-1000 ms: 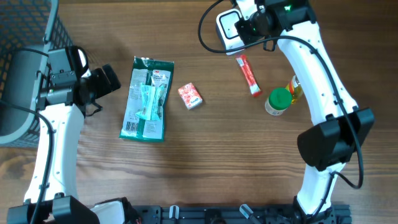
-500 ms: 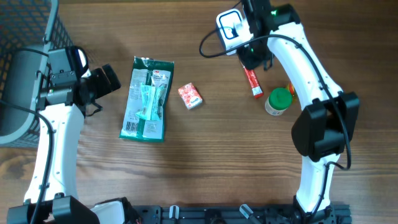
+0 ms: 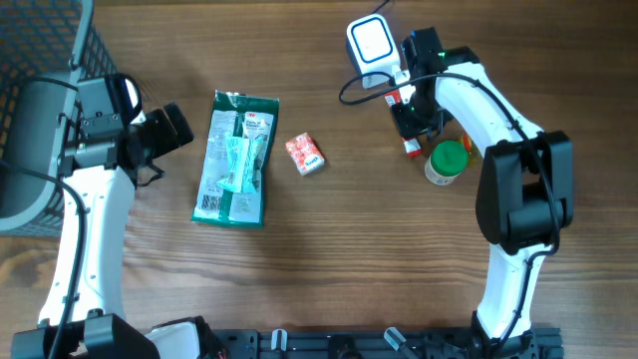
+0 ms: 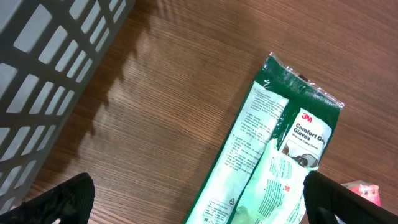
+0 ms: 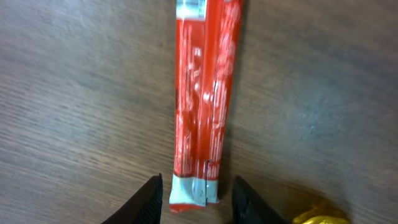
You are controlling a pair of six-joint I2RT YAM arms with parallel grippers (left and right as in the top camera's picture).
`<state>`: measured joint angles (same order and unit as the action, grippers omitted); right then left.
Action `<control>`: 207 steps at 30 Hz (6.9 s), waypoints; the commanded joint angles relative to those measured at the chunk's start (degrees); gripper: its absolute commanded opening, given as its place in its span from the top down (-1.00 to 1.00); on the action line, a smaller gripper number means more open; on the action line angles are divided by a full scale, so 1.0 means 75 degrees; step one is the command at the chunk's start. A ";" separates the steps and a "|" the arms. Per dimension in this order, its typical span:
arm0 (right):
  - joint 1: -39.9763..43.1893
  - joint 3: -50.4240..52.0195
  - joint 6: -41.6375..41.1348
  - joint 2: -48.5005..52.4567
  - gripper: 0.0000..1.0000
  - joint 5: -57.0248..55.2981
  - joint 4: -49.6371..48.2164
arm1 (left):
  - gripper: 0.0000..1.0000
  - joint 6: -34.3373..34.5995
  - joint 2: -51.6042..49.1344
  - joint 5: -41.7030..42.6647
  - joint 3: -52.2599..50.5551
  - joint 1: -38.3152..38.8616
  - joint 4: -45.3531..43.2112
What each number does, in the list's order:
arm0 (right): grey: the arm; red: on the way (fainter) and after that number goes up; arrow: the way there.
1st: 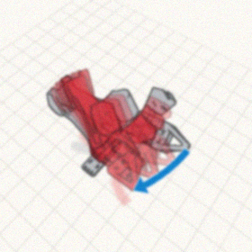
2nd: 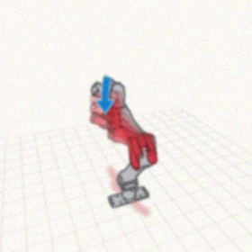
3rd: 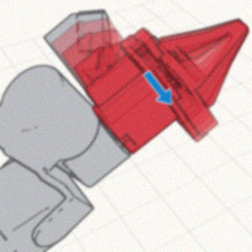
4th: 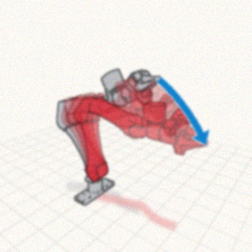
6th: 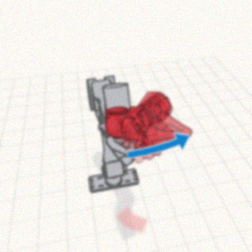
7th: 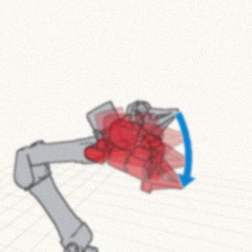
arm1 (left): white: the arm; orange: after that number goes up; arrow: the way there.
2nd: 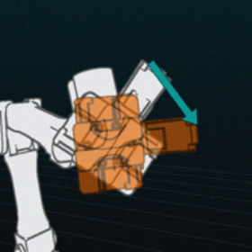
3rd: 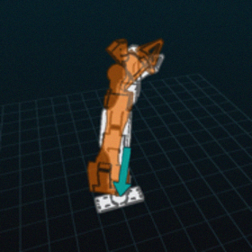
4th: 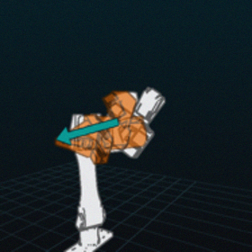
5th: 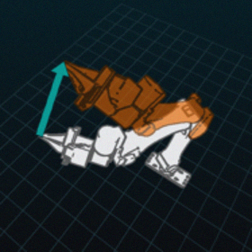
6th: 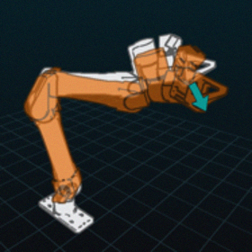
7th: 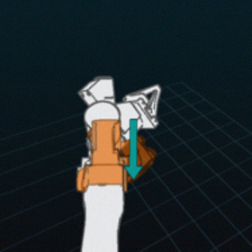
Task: Scan the item barcode
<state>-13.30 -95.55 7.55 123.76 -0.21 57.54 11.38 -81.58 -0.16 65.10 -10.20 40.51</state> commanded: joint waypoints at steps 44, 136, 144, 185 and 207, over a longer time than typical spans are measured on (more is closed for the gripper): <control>0.0507 0.1093 -0.0032 -0.0058 0.62 0.1166 -0.0918 | -1.00 -0.0093 0.0012 -0.0020 0.0035 -0.0026 -0.0020; -0.1486 0.4153 -0.4436 -0.2987 0.82 -0.2165 -0.0580 | -1.00 -0.0093 0.0012 -0.0020 0.0035 -0.0026 -0.0020; -0.1489 0.3617 -0.3579 -0.2987 0.02 -0.1693 -0.0015 | -1.00 -0.0093 0.0012 -0.0020 0.0035 -0.0026 -0.0020; -0.2148 0.2299 -0.0533 -0.0128 0.24 0.3468 -0.5152 | -1.00 -0.0093 0.0012 -0.0020 0.0035 -0.0026 -0.0020; -0.0627 0.2282 -0.2707 -0.2130 0.91 0.6545 -0.4392 | -1.00 -0.0093 0.0012 -0.0020 0.0035 -0.0026 -0.0020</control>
<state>-23.38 -77.71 -6.74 114.83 34.35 23.07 11.38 -81.58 -0.16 65.10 -10.20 40.51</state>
